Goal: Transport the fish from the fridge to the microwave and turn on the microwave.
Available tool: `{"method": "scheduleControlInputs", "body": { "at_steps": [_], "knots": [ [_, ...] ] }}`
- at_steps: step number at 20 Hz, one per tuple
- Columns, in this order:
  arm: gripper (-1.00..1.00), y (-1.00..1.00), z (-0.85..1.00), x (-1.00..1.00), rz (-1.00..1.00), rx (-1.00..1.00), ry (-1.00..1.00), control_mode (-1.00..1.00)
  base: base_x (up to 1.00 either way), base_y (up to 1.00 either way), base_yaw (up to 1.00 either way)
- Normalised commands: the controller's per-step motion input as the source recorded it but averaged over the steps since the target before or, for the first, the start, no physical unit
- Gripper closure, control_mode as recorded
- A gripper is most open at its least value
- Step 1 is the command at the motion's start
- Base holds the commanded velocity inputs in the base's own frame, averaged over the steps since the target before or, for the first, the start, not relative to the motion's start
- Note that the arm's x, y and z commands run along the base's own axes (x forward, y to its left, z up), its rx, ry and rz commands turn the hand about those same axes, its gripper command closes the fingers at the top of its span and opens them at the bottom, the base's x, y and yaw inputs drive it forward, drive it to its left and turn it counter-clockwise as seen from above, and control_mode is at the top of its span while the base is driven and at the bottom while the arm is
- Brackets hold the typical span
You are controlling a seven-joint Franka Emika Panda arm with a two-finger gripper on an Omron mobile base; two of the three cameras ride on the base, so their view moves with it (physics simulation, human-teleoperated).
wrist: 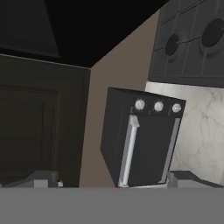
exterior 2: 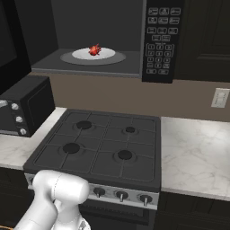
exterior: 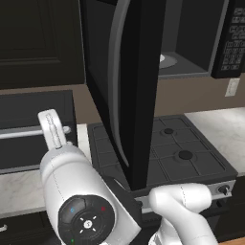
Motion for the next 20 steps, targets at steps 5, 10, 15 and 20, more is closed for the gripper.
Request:
{"method": "scheduleControlInputs", "body": {
  "at_steps": [5,10,15,20],
  "knots": [
    [-1.00,-0.13,0.06,0.00,-0.03,0.00,0.00,-1.00,0.00,0.00,0.00],
    [-1.00,-0.05,0.05,0.00,-0.02,0.00,-0.01,-1.00,0.00,0.00,0.00],
    [-1.00,-0.04,0.07,-0.02,-0.01,0.00,-0.04,-1.00,0.00,0.00,0.00],
    [-1.00,-0.16,0.09,-0.15,-0.01,0.00,-0.05,-1.00,0.00,0.00,0.00]
  ]
}}
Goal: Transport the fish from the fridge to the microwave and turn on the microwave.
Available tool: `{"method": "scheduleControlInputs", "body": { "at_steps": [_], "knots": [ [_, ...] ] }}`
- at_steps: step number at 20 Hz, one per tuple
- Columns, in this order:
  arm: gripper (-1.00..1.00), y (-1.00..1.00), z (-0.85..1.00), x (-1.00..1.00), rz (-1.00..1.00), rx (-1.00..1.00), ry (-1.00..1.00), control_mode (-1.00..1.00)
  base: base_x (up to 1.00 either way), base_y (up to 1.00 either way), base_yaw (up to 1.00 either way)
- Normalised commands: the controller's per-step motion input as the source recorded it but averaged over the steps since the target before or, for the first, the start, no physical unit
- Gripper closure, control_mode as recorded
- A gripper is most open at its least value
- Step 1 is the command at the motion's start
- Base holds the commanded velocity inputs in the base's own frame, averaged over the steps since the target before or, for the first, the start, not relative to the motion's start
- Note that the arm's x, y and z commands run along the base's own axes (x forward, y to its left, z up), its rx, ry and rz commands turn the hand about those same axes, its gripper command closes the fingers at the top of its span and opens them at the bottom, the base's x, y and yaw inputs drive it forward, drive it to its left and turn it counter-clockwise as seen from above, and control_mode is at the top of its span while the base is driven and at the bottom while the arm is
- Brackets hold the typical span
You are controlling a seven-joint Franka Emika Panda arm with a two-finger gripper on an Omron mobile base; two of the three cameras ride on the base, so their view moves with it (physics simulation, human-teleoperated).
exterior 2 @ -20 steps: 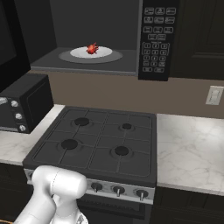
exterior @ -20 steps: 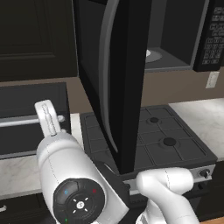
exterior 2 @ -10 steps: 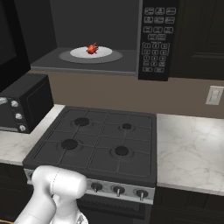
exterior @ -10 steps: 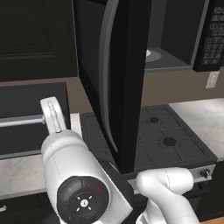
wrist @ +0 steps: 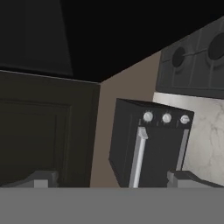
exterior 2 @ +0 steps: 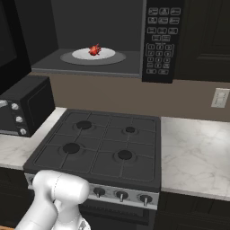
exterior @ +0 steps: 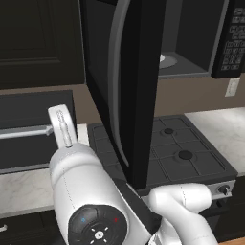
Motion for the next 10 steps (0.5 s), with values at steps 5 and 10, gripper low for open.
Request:
{"method": "scheduleControlInputs", "body": {
  "at_steps": [5,10],
  "knots": [
    [-1.00,-0.23,0.07,-0.16,-0.02,0.00,-0.04,-1.00,0.00,0.00,0.00],
    [-1.00,-0.24,0.07,-0.11,-0.02,0.00,-0.02,-1.00,0.00,0.00,0.00]
  ]
}}
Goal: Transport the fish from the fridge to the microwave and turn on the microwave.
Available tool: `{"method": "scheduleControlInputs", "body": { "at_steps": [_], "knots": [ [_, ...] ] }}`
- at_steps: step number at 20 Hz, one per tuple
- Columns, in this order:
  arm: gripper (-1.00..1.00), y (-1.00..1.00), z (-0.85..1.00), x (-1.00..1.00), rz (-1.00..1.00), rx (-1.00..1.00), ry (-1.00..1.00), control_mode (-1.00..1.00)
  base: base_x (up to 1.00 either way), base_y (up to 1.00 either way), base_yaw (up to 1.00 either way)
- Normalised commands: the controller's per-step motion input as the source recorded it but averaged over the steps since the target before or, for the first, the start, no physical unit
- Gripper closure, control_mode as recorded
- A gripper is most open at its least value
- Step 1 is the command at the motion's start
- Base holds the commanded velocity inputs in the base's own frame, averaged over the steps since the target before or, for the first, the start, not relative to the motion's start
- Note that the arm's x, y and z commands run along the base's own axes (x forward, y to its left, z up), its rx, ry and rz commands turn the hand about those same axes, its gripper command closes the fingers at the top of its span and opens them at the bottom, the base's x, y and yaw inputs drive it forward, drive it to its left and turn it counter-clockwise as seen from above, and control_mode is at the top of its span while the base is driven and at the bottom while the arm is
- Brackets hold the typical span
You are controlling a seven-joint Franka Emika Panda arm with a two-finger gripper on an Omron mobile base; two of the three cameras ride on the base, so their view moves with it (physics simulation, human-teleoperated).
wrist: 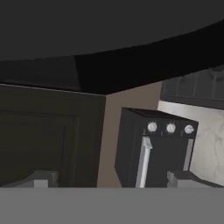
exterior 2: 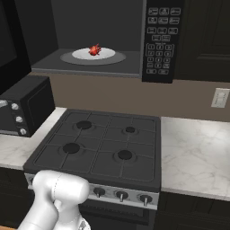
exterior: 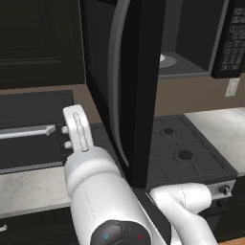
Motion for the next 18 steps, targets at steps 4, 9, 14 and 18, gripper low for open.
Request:
{"method": "scheduleControlInputs", "body": {
  "at_steps": [4,9,14,18],
  "knots": [
    [-1.00,-0.23,0.09,-0.10,-0.02,0.00,-0.04,-1.00,0.00,0.00,0.00],
    [-1.00,-0.25,0.11,-0.12,-0.03,0.00,-0.04,-1.00,0.00,0.00,0.00],
    [-1.00,-0.26,0.11,-0.17,-0.06,0.00,-0.03,-1.00,0.00,0.00,0.00],
    [-1.00,-0.27,0.12,-0.15,-0.07,0.00,-0.02,-1.00,0.00,0.00,0.00]
  ]
}}
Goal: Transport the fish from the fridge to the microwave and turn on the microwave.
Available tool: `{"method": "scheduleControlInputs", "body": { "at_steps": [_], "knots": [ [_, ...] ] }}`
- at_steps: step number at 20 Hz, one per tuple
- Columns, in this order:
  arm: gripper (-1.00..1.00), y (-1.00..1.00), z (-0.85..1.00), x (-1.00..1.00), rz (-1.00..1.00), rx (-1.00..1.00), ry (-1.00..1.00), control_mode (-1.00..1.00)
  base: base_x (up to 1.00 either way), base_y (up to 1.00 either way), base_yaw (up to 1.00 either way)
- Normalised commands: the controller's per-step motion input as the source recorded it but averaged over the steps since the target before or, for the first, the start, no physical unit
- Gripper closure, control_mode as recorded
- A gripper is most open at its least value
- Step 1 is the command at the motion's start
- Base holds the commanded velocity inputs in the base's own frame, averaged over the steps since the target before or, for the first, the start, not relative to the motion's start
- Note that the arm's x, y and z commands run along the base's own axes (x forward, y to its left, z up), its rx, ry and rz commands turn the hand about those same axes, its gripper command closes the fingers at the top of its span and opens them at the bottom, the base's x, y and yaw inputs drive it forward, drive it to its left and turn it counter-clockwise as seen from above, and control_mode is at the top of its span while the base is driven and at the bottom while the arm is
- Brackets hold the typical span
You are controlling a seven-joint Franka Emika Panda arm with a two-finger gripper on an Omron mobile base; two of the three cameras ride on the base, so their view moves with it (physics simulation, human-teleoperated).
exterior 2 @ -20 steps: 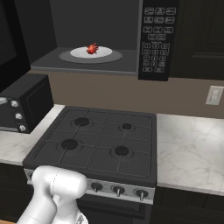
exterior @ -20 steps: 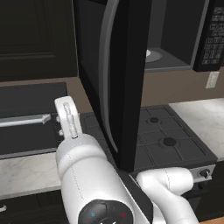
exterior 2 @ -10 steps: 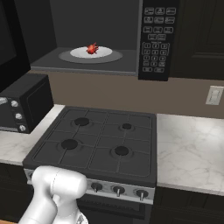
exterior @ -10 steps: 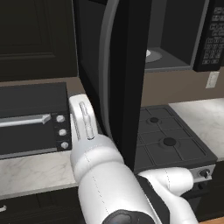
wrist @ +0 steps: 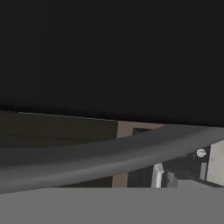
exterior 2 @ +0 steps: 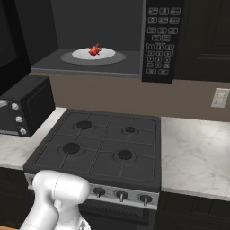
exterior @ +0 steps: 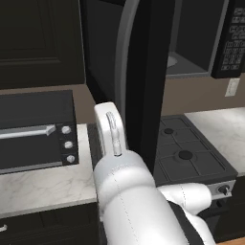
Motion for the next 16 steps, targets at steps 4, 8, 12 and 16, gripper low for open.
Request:
{"method": "scheduleControlInputs", "body": {
  "at_steps": [4,8,12,16],
  "knots": [
    [-1.00,-0.30,0.12,-0.12,-0.08,0.00,0.00,-1.00,0.00,0.00,0.00],
    [-1.00,-0.36,0.13,-0.08,-0.08,0.00,0.00,-1.00,0.00,0.00,0.00],
    [-1.00,-0.47,0.11,-0.09,-0.07,0.00,0.00,-1.00,0.00,0.00,0.00],
    [-1.00,-0.53,0.12,-0.09,-0.08,0.01,0.00,-1.00,0.00,0.00,0.00]
  ]
}}
